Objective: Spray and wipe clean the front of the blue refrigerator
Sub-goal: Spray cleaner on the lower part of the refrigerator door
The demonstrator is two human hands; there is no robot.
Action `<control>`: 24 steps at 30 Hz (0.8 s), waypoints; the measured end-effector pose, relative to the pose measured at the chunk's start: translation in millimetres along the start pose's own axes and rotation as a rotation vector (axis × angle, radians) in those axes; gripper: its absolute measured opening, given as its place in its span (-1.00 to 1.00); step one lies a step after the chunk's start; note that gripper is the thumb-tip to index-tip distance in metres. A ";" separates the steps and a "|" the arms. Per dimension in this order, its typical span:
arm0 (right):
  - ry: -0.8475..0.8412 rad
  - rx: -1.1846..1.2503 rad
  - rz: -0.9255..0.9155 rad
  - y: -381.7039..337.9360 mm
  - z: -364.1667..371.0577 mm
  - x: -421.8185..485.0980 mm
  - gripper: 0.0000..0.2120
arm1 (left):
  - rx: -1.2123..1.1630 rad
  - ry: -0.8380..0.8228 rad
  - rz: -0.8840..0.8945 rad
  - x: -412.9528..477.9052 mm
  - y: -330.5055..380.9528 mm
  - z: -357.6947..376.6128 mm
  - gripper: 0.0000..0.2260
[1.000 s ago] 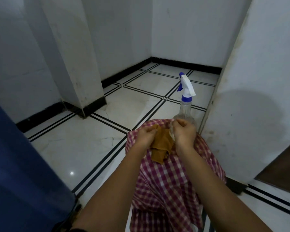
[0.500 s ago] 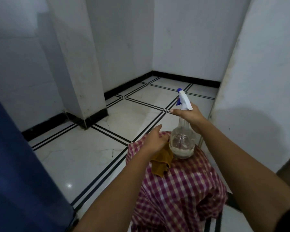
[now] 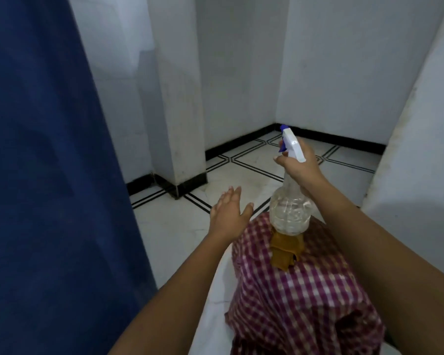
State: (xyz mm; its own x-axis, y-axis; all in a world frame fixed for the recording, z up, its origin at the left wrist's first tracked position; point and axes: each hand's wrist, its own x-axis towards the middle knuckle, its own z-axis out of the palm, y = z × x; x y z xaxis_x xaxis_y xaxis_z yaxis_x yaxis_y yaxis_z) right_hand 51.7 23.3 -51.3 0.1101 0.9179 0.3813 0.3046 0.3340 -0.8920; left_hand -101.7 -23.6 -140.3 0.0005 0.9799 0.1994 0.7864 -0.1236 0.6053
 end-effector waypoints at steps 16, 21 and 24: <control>-0.406 0.251 -0.035 -160.5 185.8 -118.4 -0.66 | 0.486 0.470 -0.134 -143.4 -111.6 -209.6 -0.48; -0.489 0.256 -0.081 -180.6 226.7 -145.7 -0.72 | 0.757 0.543 -0.199 -170.4 -148.5 -250.3 -0.44; -0.494 0.234 -0.103 -186.0 245.0 -155.9 -0.76 | 0.939 0.507 -0.177 -174.7 -170.6 -260.6 -0.35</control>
State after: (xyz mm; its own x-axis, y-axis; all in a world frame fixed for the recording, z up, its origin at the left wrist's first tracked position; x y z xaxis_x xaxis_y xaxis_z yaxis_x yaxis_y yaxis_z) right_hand -253.9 -129.4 -4.3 -0.3834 0.8505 0.3600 0.0662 0.4141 -0.9078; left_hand -396.9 -214.5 -77.5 -0.2453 0.7666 0.5934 0.9095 0.3939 -0.1330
